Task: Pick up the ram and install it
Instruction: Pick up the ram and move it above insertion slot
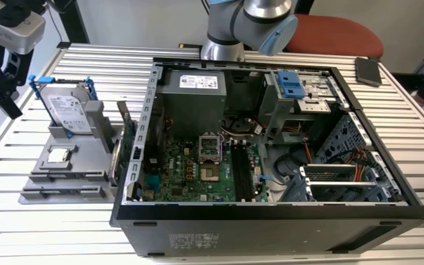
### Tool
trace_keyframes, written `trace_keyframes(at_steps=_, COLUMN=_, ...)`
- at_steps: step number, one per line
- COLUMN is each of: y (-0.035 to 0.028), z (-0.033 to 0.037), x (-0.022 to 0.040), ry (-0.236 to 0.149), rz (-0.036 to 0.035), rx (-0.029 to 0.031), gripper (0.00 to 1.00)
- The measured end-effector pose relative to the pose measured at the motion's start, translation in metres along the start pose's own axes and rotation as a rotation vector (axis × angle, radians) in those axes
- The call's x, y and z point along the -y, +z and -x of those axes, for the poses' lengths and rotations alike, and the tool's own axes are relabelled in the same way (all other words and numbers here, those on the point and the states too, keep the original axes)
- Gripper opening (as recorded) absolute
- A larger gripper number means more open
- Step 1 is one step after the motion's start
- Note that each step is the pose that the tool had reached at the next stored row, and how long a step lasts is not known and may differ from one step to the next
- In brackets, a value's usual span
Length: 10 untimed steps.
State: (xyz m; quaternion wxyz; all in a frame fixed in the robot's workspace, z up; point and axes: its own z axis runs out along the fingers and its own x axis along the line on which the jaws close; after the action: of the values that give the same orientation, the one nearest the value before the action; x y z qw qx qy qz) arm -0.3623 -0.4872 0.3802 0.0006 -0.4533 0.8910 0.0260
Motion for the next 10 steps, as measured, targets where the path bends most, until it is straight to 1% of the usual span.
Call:
trace_keyframes(at_steps=3, y=-0.0001, z=0.0001, x=0.0000, ry=-0.016, rz=-0.0053, rx=0.0033, gripper=0.00)
trace_keyframes(at_steps=5, y=0.0000, z=0.0000, x=0.0000, ry=-0.027, rz=-0.0106, rx=0.0069, gripper=0.00)
trace_keyframes(at_steps=7, y=0.0000, z=0.0001, x=0.0001, ry=-0.038, rz=-0.0132, rx=0.0085, gripper=0.00)
trace_keyframes(at_steps=10, y=0.0000, z=0.0000, x=0.0000, ry=-0.057, rz=-0.0159, rx=0.0091, gripper=0.00)
